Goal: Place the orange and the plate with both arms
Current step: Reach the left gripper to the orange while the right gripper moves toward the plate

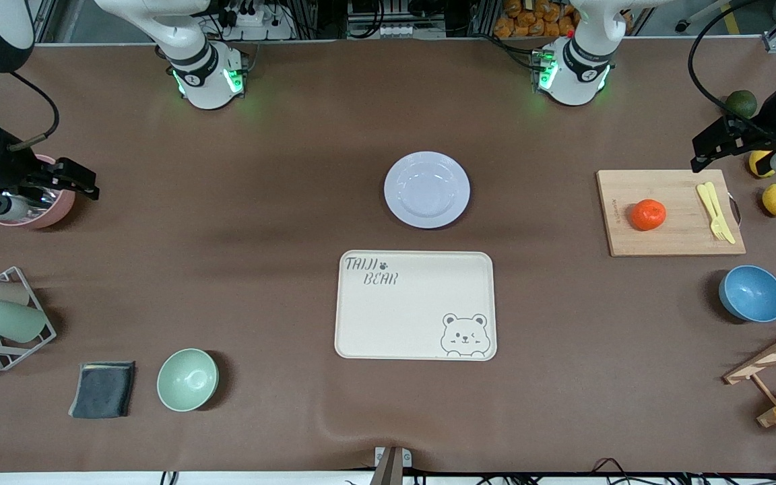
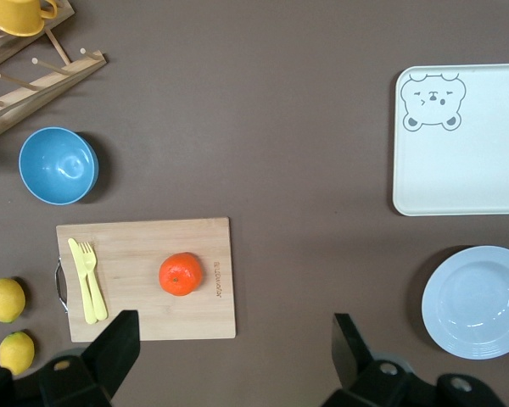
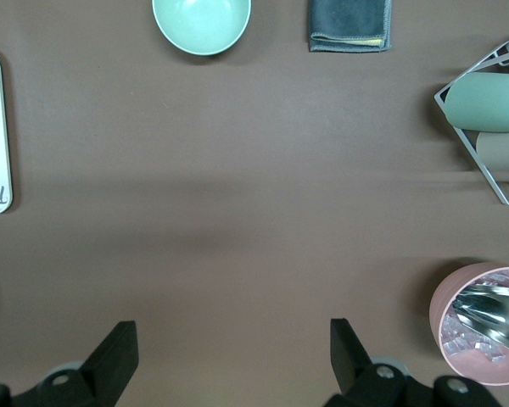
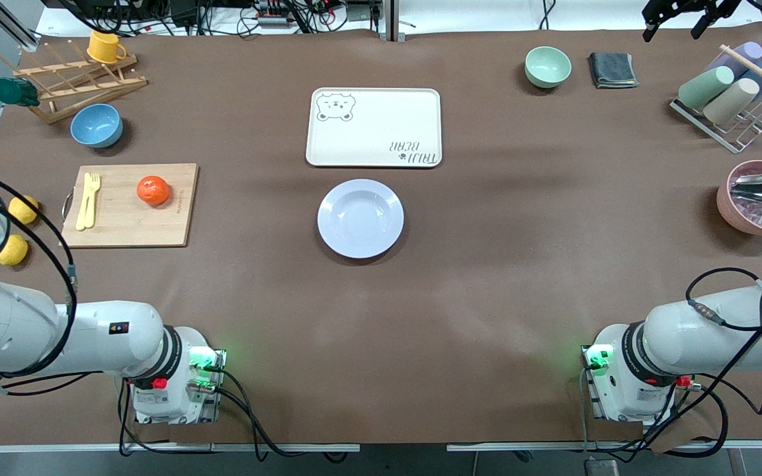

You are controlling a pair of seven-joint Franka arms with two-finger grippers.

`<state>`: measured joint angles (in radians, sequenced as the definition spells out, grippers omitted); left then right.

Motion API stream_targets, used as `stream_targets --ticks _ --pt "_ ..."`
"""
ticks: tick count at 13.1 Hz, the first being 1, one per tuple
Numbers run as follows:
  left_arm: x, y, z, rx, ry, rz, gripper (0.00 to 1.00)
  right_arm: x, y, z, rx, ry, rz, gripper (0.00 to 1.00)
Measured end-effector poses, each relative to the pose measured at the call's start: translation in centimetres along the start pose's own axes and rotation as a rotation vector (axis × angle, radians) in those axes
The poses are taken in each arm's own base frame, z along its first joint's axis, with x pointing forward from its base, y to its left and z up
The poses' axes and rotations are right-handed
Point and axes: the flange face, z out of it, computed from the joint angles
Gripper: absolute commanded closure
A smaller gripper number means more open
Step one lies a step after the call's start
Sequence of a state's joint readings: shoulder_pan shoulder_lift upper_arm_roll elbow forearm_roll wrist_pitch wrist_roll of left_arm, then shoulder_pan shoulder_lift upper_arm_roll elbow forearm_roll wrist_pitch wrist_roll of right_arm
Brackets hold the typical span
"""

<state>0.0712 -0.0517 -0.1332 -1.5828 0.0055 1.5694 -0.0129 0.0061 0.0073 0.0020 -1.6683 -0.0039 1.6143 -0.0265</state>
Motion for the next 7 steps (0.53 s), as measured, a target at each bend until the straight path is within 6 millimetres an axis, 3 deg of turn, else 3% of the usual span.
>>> stream_targets --ticks 7 --pt "0.2 -1.0 0.4 0.079 -0.009 0.008 0.00 0.0 -0.3 0.1 0.000 -0.005 -0.006 0.00"
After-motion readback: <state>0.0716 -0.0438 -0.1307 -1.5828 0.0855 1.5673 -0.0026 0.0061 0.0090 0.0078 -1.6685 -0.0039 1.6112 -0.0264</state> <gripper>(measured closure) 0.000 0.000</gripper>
